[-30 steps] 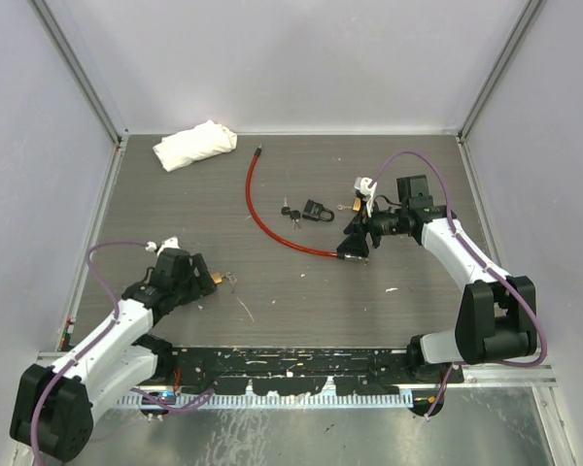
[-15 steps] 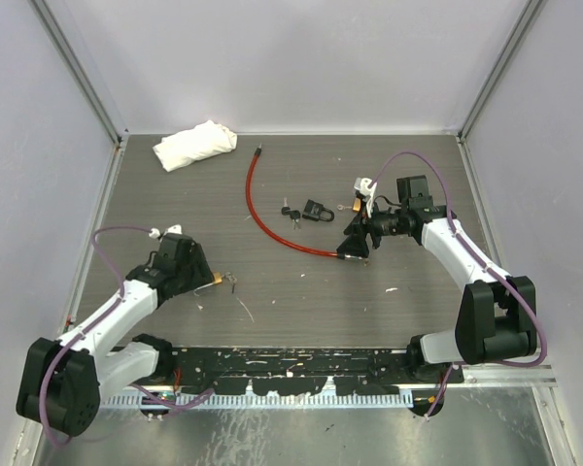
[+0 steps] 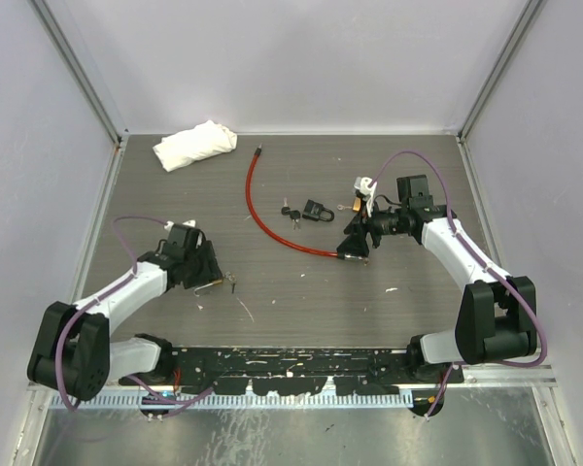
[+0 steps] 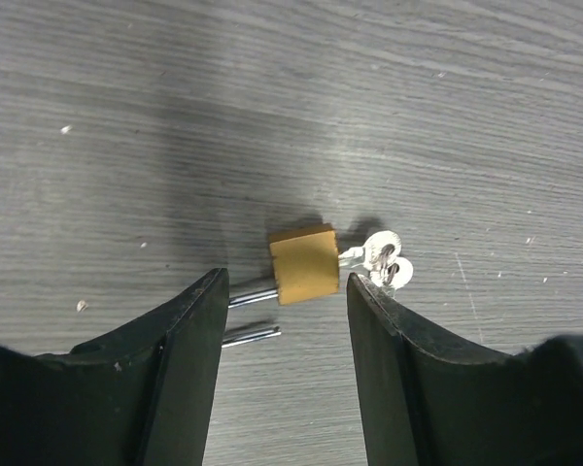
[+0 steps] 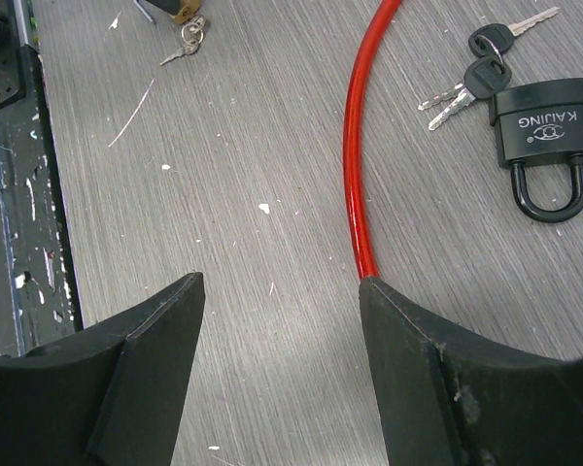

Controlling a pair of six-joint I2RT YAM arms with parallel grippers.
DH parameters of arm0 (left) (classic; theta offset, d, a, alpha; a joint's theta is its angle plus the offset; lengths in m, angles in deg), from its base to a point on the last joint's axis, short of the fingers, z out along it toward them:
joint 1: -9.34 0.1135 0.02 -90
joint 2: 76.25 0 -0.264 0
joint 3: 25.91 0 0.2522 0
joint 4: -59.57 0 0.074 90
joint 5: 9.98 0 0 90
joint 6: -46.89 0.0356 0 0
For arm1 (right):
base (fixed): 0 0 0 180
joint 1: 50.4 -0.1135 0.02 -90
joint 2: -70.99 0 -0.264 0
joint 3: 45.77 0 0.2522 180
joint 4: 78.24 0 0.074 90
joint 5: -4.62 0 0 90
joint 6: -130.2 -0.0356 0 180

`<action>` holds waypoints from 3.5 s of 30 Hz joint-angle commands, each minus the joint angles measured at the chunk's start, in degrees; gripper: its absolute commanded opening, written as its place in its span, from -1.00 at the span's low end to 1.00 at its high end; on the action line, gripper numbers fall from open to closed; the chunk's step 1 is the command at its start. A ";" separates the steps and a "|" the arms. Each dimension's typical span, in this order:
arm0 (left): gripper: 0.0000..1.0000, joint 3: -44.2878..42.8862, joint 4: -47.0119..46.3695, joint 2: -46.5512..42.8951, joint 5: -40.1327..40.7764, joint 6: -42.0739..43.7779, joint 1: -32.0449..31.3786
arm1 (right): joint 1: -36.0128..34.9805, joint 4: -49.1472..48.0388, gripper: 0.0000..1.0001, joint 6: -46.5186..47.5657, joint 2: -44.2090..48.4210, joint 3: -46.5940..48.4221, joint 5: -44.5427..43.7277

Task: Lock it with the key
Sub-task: Pick up the lock from the center of the board, then lock the lock.

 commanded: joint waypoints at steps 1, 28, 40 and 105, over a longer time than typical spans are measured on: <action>0.07 -2.72 -4.44 1.43 -2.67 0.83 0.22 | -0.01 -0.52 0.40 0.83 -0.01 2.19 0.99; -0.39 -6.67 -3.08 8.68 -0.84 2.02 -2.69 | -0.18 0.18 0.40 1.50 -0.89 2.49 1.12; -0.51 -7.46 -9.11 5.02 -2.58 0.73 -8.66 | -2.46 -4.72 0.40 -5.05 -2.45 0.40 6.10; -0.39 -16.49 -33.30 10.95 13.18 -2.91 -35.86 | -12.84 -35.87 -0.98 -39.57 -11.95 -7.11 9.05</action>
